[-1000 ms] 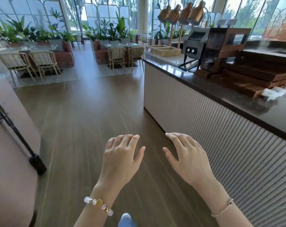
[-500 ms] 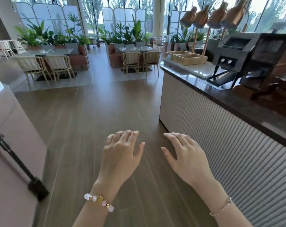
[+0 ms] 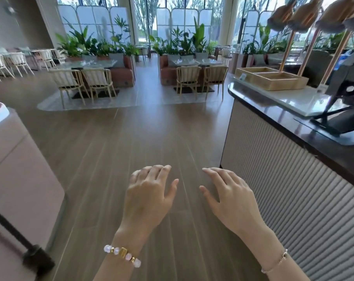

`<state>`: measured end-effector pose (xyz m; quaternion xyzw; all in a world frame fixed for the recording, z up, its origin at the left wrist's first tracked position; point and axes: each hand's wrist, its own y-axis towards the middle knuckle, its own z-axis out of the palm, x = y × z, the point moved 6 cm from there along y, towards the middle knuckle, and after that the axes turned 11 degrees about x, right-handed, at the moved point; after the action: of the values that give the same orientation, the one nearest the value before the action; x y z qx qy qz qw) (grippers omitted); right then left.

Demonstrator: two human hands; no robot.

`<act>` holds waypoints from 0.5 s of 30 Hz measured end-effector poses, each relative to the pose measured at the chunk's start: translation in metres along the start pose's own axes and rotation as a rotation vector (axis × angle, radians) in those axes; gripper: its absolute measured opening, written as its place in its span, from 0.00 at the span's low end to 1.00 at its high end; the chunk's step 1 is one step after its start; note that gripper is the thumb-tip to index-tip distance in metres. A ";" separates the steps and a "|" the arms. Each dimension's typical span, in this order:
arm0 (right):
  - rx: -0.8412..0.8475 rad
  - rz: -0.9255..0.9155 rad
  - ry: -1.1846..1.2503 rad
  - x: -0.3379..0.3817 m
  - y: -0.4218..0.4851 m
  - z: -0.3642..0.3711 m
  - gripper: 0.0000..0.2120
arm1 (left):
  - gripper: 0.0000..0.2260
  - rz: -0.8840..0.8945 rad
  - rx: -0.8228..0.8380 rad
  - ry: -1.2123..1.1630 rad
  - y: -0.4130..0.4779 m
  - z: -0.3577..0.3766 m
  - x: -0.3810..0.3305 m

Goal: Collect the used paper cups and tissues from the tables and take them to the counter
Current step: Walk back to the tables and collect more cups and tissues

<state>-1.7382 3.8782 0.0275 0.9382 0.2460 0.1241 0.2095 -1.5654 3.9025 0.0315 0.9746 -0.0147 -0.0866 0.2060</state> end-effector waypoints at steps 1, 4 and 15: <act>-0.004 -0.004 0.004 -0.011 0.021 0.006 0.19 | 0.18 -0.005 -0.004 -0.001 0.023 0.006 0.001; -0.037 -0.039 0.005 -0.041 0.083 0.020 0.19 | 0.20 -0.031 -0.023 0.004 0.090 0.020 0.006; -0.050 -0.074 0.051 -0.122 0.255 0.100 0.18 | 0.20 -0.055 -0.006 0.012 0.267 0.101 0.047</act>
<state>-1.7033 3.5810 0.0391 0.9194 0.2826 0.1463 0.2312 -1.5345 3.6144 0.0405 0.9746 0.0133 -0.0865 0.2063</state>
